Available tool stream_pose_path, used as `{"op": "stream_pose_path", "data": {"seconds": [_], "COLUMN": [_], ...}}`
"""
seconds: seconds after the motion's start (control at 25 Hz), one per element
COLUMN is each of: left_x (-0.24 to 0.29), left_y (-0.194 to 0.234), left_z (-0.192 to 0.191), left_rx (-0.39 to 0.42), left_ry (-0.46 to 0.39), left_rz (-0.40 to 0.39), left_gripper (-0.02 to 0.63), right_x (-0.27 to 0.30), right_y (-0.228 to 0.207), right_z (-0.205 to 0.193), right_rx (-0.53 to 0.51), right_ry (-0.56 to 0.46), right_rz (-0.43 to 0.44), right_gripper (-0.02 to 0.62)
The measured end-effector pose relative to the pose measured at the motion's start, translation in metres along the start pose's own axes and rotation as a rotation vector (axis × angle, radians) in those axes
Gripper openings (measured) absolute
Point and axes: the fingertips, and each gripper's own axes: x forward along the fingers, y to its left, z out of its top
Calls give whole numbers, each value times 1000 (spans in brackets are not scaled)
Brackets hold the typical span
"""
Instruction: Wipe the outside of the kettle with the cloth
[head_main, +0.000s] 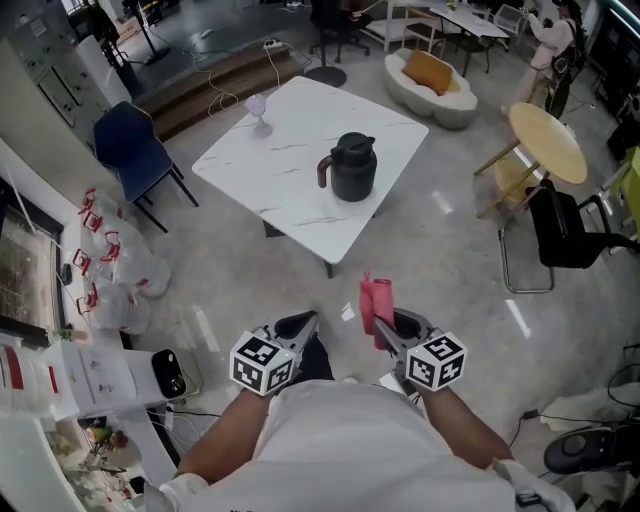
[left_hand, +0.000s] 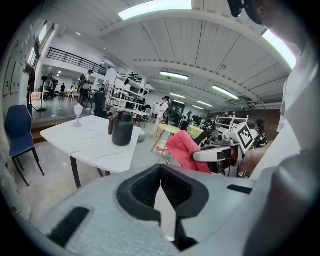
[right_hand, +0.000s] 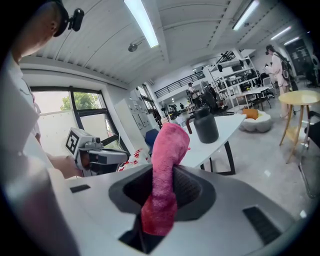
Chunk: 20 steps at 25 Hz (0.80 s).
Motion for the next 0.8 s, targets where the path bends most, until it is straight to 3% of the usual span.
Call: {"op": "stream_pose_path", "data": {"seconds": [0.8], "left_x": [70], "left_y": [176], "left_z": [140], "left_rx": [89], "left_ry": [-32], "left_rz": [-90], "left_gripper": [0], "right_x": [151], "right_y": [-61], "right_z": [135], "right_rx": [-4], "right_ry": [-18], "right_rz": [-104], "right_gripper": [112]}}
